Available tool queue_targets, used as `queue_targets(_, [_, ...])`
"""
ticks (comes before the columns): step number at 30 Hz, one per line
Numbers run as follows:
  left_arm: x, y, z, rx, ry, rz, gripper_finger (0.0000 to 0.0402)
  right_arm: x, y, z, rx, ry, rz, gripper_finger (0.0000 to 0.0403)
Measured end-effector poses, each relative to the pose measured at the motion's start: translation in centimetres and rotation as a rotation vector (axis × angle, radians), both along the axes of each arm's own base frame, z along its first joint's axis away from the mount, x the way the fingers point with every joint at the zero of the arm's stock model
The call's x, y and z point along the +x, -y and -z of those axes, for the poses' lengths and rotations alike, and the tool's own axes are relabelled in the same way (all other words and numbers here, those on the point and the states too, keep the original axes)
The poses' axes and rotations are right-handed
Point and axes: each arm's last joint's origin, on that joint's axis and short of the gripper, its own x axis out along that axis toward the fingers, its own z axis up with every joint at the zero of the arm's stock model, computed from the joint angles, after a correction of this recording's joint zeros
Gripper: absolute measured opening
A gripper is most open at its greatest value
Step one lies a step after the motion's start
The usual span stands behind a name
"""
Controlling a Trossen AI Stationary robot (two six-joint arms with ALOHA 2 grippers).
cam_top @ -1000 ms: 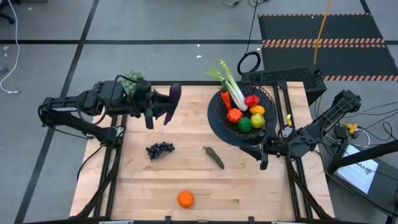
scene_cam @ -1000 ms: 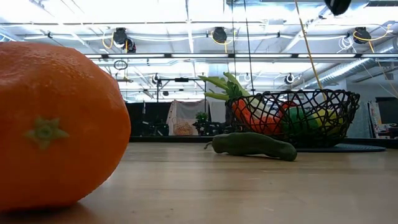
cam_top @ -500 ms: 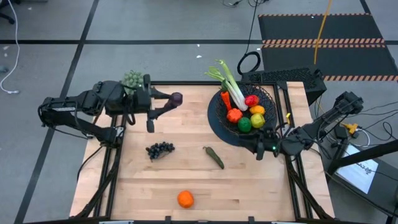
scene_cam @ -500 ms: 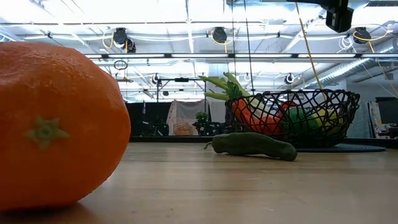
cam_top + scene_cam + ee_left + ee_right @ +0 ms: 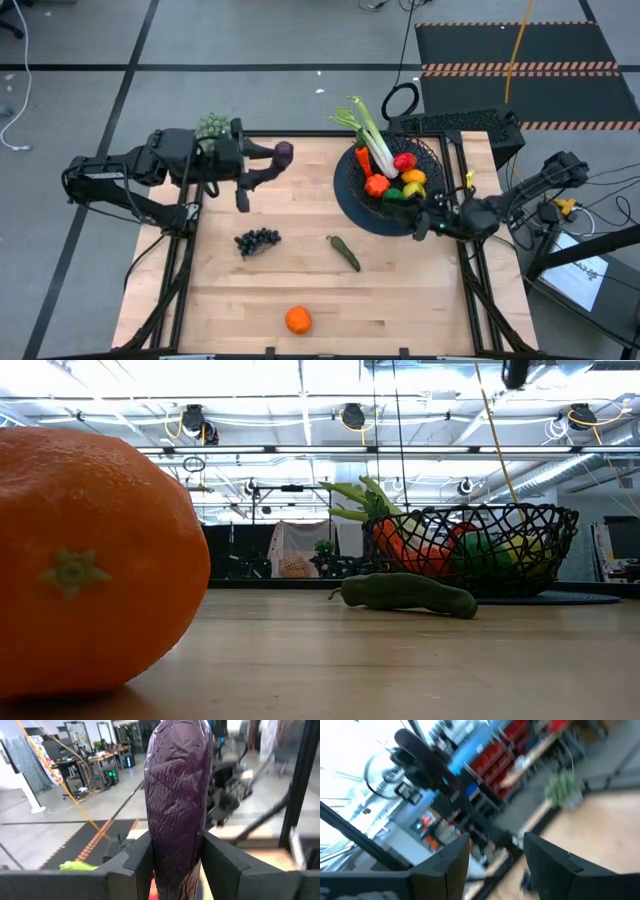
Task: Build produce basket
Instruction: Put the purple eggplant into the black woven basket
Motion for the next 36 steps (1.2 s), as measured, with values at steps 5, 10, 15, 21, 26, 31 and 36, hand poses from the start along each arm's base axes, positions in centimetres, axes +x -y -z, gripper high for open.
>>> queue_targets(5, [1.9,0.1,-0.6,-0.121,0.141,-0.018,0.0147,0.0,1.0,-2.2,-0.161,0.096,0.082,0.0181])
queue_targets(10, [4.9,0.3,-0.7,-0.215,0.289,-0.005,0.0147,0.5,1.1,-5.3,-0.341,0.075,0.143,0.0181])
queue_targets(15, [8.3,0.5,0.2,-0.263,0.406,0.002,0.0147,1.3,1.0,-7.8,-0.495,0.026,0.186,0.0183])
queue_targets(21, [12.6,0.7,2.4,-0.345,0.526,0.028,0.0147,1.6,0.9,-9.2,-0.56,-0.048,0.173,0.0232])
queue_targets(26, [15.4,0.9,4.8,-0.4,0.559,0.037,0.0147,1.5,1.0,-9.4,-0.544,-0.033,0.14,0.029])
queue_targets(31, [17.0,1.1,6.5,-0.424,0.566,0.032,0.0147,2.1,1.3,-8.5,-0.522,-0.064,0.046,0.0304])
queue_targets(36, [18.0,1.2,7.7,-0.425,0.567,0.034,0.0147,2.9,1.8,-7.5,-0.538,-0.128,-0.025,0.0285])
